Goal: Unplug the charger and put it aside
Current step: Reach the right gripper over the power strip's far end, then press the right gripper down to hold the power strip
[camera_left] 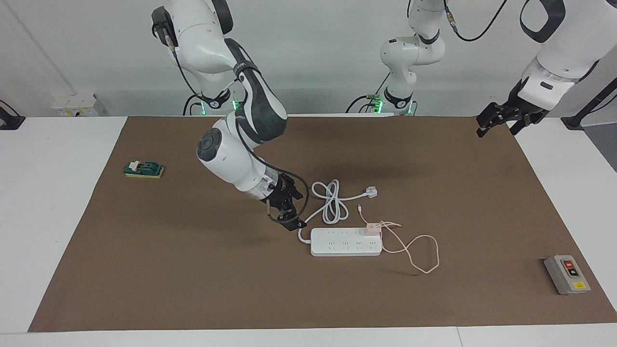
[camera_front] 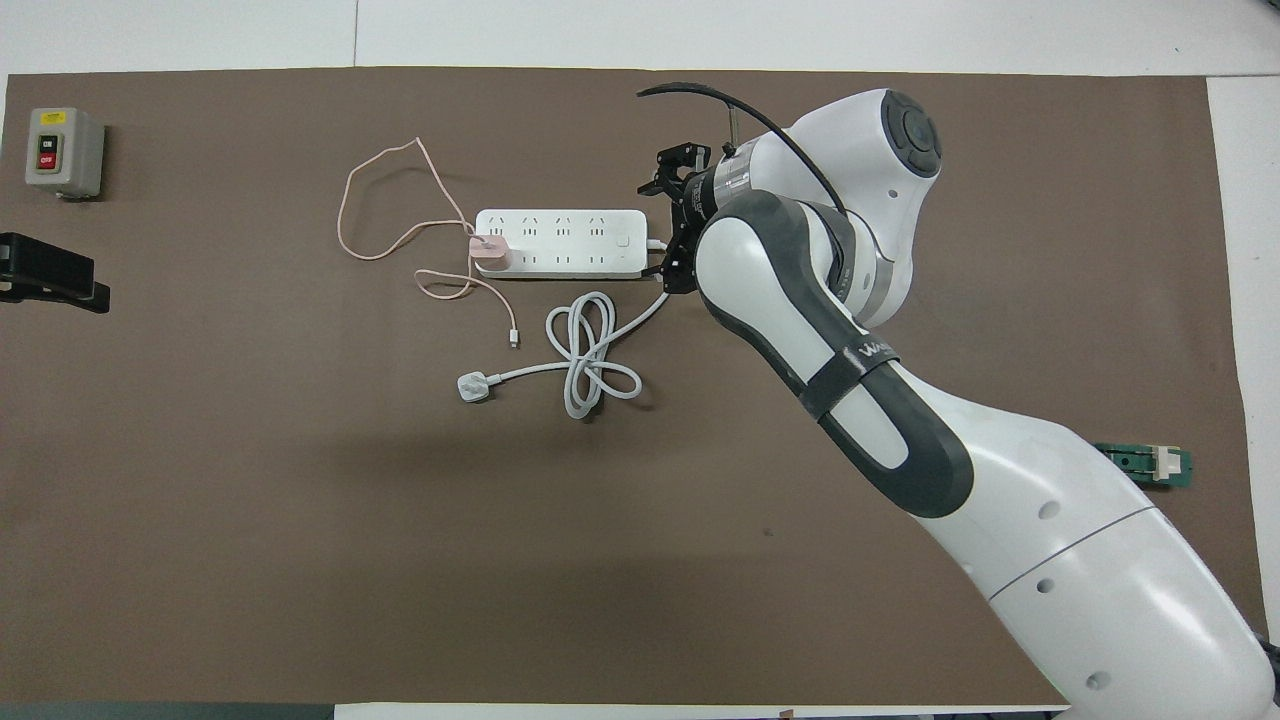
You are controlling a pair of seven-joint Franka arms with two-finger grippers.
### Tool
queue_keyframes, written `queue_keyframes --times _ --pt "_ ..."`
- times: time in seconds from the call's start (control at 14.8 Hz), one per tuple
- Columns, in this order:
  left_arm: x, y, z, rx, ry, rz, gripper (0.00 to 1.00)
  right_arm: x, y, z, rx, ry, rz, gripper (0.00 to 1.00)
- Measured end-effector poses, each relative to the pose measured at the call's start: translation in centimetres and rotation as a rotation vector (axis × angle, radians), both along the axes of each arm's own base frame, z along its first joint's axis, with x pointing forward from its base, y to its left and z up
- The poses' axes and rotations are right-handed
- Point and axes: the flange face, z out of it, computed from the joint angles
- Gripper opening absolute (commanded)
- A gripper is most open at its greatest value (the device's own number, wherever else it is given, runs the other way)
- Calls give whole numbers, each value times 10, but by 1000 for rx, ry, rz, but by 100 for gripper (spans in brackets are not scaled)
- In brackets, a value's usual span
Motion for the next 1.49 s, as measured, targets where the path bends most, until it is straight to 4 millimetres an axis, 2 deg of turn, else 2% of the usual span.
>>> queue_keyframes --times 0.41,0.54,0.95,1.49 --pt "0 0 0 0 0 0 100 24 28 -53 31 37 35 100" --pt "0 0 0 0 0 0 100 29 33 -64 39 55 51 100" --pt "0 0 0 0 0 0 100 29 44 -81 58 85 76 100" --pt "0 0 0 0 0 0 100 30 39 -89 56 64 112 100"
